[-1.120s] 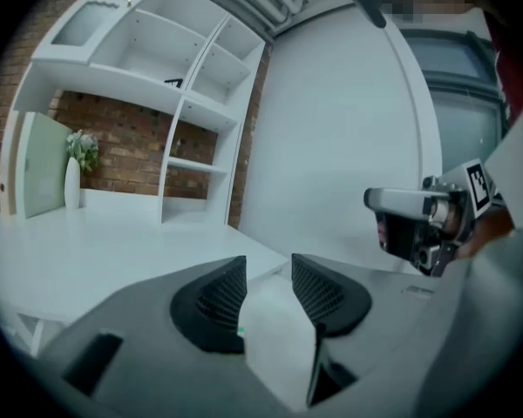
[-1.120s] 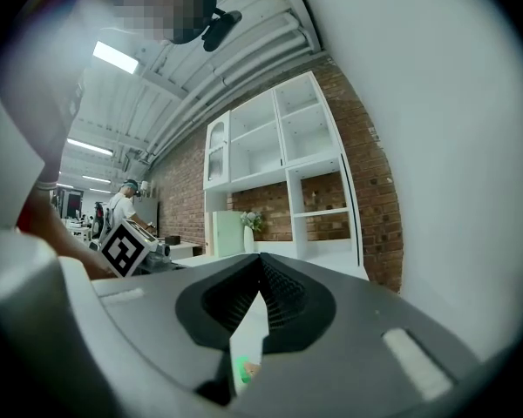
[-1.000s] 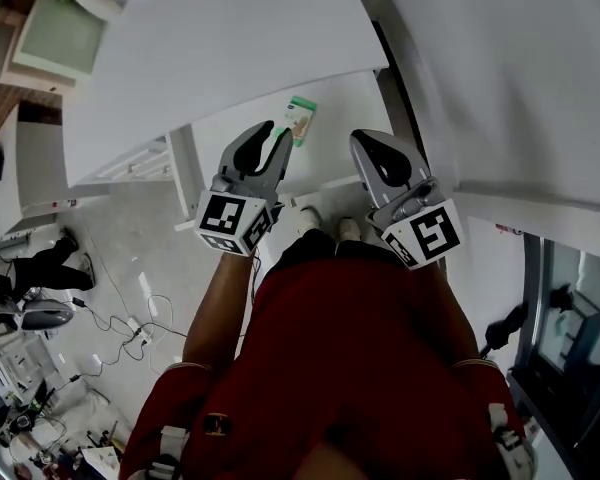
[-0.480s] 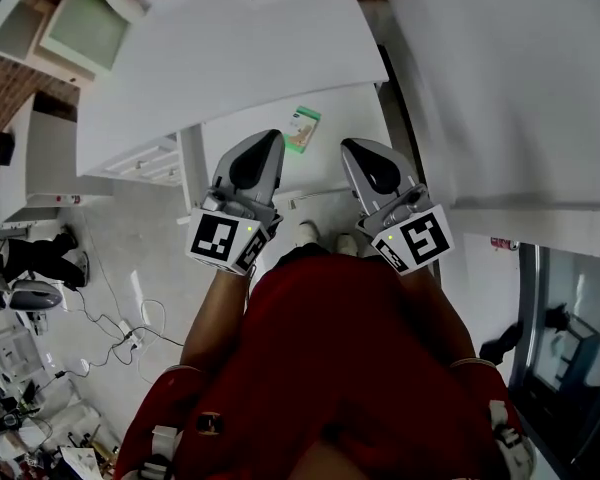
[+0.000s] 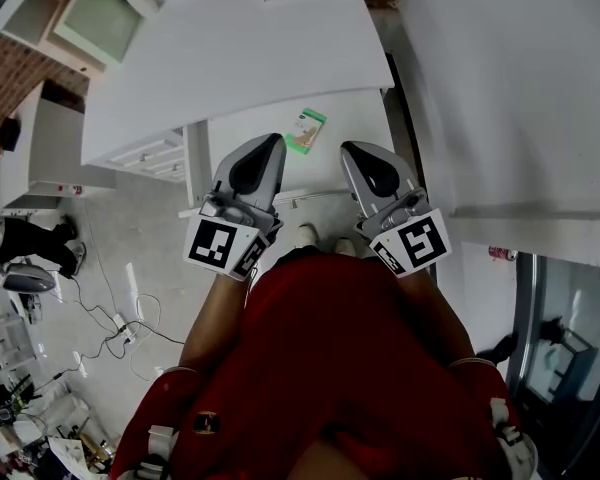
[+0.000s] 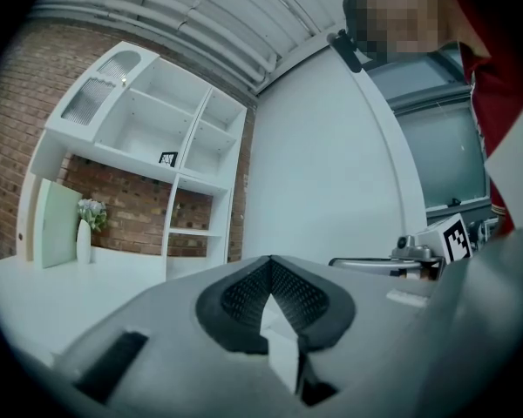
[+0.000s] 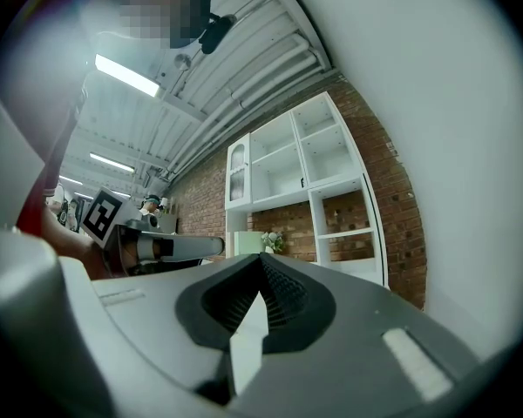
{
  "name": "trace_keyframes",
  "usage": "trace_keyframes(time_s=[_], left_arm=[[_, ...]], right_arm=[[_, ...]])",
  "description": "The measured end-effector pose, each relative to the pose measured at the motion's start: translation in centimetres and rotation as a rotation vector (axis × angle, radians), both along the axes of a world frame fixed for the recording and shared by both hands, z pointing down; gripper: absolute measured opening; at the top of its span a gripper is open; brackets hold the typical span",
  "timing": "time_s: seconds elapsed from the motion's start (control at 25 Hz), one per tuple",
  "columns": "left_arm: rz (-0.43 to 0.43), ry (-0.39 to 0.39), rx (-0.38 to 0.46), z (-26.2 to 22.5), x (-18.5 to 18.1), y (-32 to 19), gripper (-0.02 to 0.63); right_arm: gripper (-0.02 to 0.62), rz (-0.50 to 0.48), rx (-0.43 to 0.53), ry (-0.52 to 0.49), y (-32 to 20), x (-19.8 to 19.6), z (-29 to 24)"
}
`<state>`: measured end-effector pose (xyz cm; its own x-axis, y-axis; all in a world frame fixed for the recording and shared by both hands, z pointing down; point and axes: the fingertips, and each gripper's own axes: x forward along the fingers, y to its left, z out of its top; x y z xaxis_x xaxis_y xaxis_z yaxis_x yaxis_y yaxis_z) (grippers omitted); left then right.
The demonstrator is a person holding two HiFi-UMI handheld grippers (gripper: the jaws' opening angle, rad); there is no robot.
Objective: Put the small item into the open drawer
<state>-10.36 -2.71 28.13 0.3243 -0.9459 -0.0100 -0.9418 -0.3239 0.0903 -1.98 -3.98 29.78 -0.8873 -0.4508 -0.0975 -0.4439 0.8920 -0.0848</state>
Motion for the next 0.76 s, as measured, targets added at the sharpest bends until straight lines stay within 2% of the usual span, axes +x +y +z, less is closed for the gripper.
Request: trace_keyframes(time_s=[0.76], left_arm=[[-0.004,0.005,-0.021,1.1,-0.9,0.3,0.006]], right_arm=[[0.011,0.034,-0.001,0.003,-0.3,0.3,0.2]])
